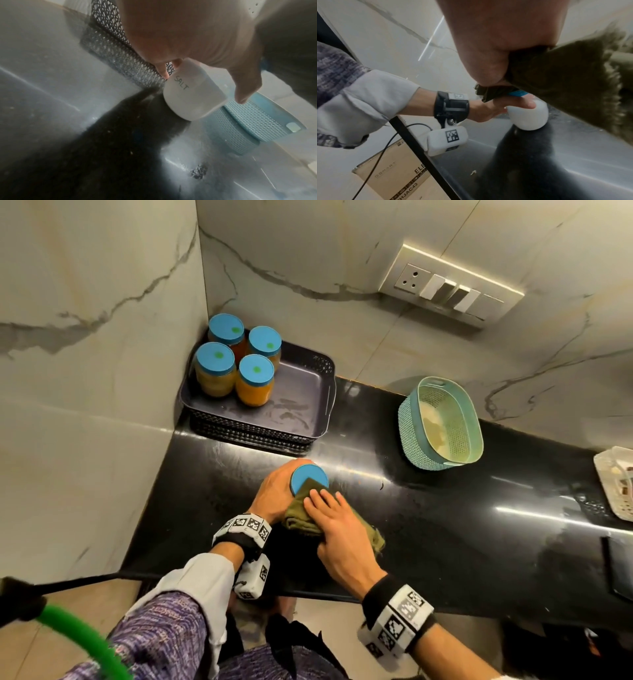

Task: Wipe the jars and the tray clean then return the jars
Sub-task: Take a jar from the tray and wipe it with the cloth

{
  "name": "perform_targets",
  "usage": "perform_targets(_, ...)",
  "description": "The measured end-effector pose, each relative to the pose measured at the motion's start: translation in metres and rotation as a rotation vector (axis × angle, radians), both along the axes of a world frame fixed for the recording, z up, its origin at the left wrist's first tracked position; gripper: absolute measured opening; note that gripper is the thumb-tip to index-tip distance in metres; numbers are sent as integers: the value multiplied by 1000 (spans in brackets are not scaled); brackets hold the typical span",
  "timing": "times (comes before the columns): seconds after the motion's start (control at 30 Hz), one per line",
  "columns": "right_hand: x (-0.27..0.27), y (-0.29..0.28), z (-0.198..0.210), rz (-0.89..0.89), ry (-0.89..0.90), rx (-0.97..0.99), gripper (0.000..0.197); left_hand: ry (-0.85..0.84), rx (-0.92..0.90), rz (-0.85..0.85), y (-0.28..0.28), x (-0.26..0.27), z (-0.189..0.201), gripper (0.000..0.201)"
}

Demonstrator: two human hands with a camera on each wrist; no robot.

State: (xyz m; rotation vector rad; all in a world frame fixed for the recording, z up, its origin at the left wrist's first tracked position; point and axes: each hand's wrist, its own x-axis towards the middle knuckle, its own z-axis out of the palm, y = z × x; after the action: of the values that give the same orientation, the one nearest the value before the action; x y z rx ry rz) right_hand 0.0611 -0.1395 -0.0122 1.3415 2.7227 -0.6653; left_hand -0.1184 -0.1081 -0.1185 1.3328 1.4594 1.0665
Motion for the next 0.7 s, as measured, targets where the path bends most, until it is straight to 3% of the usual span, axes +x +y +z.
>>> perform_targets(0.17,-35,25,-5,12,72,7,89,-106,-53,20,-1,-9,-4,64)
perform_targets(0.27,-28,42,-2,-81,16,-12,90,-39,-30,-22,1,-7,-1,80)
perform_targets(0.4,-2,10,1,-116,-6,-8,91,-29,-37,-8,5,-2,3,65)
perform_targets(0.53,-20,-1,-2,-63,43,7,93,-30,-74,9,4,-4,-5,50)
perform_targets(0.7,-29,41,-2,-105,-7,9,90,-36,-80,-7,4,-6,-5,85)
